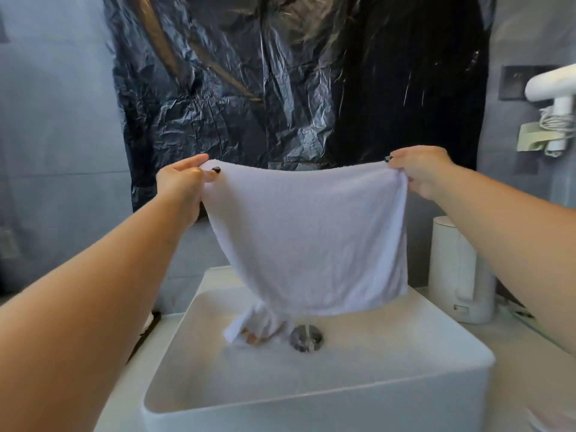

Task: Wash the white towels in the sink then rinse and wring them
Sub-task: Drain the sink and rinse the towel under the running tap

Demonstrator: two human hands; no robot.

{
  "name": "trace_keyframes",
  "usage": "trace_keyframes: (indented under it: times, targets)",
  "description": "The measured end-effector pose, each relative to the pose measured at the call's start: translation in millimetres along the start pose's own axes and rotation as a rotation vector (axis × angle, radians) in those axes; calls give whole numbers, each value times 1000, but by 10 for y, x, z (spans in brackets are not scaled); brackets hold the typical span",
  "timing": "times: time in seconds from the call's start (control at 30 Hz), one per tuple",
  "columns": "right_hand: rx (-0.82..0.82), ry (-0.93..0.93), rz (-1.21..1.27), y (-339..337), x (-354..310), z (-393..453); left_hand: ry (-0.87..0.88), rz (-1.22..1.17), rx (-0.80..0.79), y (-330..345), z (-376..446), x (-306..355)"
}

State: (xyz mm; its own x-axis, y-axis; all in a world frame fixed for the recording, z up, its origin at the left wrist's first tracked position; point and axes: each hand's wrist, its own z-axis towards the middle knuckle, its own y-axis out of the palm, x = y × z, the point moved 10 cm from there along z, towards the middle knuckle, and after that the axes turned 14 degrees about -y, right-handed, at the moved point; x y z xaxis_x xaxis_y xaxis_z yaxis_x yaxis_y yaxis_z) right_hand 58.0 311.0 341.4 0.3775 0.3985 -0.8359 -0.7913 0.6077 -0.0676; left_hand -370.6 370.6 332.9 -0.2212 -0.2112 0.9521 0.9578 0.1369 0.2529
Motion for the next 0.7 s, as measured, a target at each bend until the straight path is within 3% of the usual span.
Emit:
trace_keyframes:
  times: [0.13, 0.23, 0.37, 0.47, 0.6, 0.7]
  targets:
    - [44, 95, 158, -48, 110, -60, 15, 45, 53, -147, -28, 146]
    - [55, 171, 204, -4, 370, -255, -105, 87, 103, -274, -51, -116]
    - [-75, 294, 13, 157, 1040, -715, -354, 553, 69, -407, -231, -1014]
    - [-294, 332, -342, 231, 1485, -1121, -482, 793, -40, -507, -374, -1788]
    - [-802, 395, -818, 442, 1895, -1641, -672, 1339, -243, -551, -620, -2470]
    - [-962, 430, -987, 570, 2056, -1766, -678, 1674, -288, -495, -685, -2583]
